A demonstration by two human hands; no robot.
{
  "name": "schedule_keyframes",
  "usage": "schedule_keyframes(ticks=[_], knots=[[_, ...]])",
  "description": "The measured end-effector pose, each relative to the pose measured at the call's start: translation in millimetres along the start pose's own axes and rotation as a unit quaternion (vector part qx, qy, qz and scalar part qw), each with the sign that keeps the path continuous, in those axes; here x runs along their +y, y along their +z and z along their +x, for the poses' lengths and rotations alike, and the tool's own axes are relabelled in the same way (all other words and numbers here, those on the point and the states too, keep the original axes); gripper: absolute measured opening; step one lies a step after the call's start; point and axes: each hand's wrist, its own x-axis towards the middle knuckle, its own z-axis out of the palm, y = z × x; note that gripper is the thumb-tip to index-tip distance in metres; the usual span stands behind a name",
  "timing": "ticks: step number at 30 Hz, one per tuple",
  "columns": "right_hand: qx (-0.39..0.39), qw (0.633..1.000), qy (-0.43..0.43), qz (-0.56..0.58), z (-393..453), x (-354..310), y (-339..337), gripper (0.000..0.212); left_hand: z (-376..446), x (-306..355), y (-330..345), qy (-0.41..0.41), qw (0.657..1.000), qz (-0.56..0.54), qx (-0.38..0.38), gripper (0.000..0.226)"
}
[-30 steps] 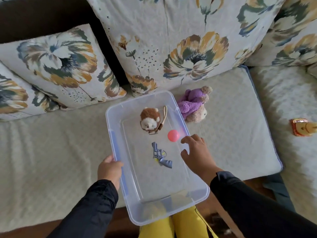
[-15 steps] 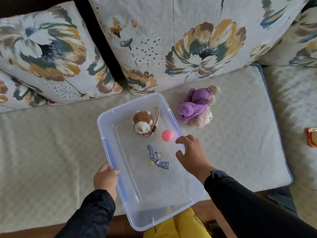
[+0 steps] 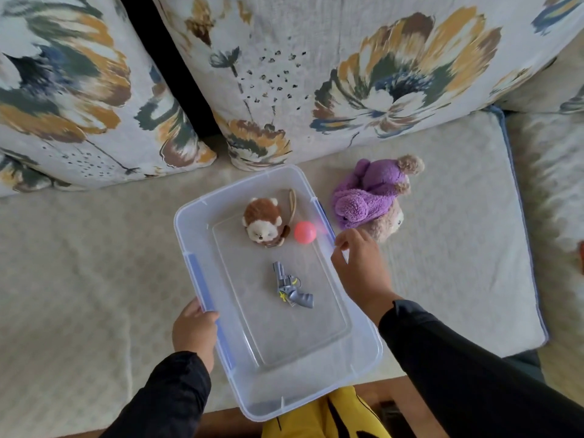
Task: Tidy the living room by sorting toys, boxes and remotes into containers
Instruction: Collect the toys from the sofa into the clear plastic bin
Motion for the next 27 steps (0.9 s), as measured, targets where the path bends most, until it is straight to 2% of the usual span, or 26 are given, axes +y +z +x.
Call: schedule_keyframes(ticks=[5, 7, 9, 12, 14, 16, 19, 23, 25, 27], knots=[[0.060, 0.994, 0.029, -0.084, 35.7, -12.1, -10.7, 0.038, 1.7, 4.2, 4.3, 0.005, 1.000, 0.027, 0.013, 0.002], [0.056, 0.985, 0.009, -0.160, 45.9, -14.2, -14.6, 0.046, 0.9, 7.0, 7.6, 0.008, 1.000, 0.019, 0.013, 0.009], [0.019, 0.977, 0.014, -0.210, 53.9, -14.9, -18.4, 0.047, 1.9, 10.9, 10.4, 0.020, 0.999, 0.025, 0.006, 0.015], [-0.068, 0.972, 0.050, -0.219, 62.3, -10.7, -20.7, 0.045, 0.4, 19.9, 18.4, 0.030, 0.999, 0.020, -0.011, 0.005], [-0.097, 0.975, 0.070, -0.185, 66.1, -6.9, -21.8, 0.037, -0.5, 27.4, 23.1, 0.031, 0.999, 0.021, -0.015, 0.033], [-0.064, 0.984, 0.081, -0.147, 66.4, -2.9, -23.5, 0.029, 0.2, 30.4, 23.6, 0.032, 0.999, 0.021, -0.026, 0.038], [0.009, 0.993, 0.078, -0.090, 57.5, -6.0, -30.3, 0.029, 1.7, 29.1, 19.1, 0.023, 0.999, 0.024, -0.042, 0.034], [0.101, 0.993, 0.006, -0.066, 26.2, -21.9, -40.8, 0.027, -7.1, 31.3, 19.2, 0.003, 0.998, 0.028, -0.059, 0.045], [0.124, 0.991, -0.020, -0.052, 4.4, -30.0, -45.6, 0.026, -15.0, 35.5, 21.2, 0.003, 0.998, 0.025, -0.059, 0.034], [0.135, 0.990, -0.042, -0.029, -15.1, -38.0, -47.5, 0.031, -17.4, 35.9, 24.4, -0.019, 0.998, 0.002, -0.062, 0.042]])
